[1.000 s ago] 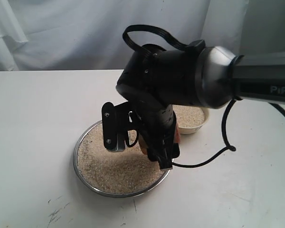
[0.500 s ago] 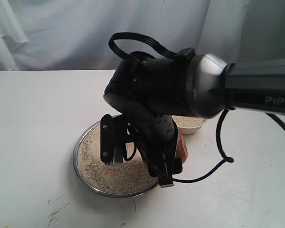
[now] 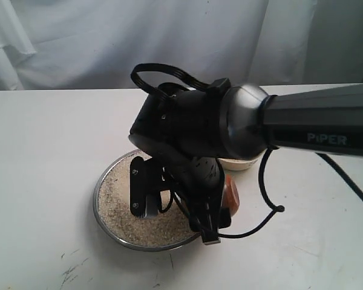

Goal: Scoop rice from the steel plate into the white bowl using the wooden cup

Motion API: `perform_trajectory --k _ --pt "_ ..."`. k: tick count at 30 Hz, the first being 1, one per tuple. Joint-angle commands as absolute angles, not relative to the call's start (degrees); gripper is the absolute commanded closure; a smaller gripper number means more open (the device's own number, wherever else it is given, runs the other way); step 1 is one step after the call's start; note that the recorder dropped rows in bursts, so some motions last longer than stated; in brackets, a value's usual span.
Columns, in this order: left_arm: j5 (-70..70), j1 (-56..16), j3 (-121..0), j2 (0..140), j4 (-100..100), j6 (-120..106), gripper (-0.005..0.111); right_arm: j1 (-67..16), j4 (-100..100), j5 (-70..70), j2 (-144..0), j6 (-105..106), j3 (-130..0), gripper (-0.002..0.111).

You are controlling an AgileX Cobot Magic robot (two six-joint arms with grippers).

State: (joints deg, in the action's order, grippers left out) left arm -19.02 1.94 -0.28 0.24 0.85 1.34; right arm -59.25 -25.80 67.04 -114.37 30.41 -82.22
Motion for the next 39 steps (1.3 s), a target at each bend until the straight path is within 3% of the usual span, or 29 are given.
perform_trajectory --k 1,39 --pt "-18.27 1.79 0.0 0.0 0.79 1.35 0.107 -59.68 -27.38 66.1 -115.5 30.37 -82.37 0.108" --pt "-18.27 1.79 0.0 0.0 0.79 1.35 0.107 -63.62 -27.57 59.55 -123.69 26.99 -90.98 0.108"
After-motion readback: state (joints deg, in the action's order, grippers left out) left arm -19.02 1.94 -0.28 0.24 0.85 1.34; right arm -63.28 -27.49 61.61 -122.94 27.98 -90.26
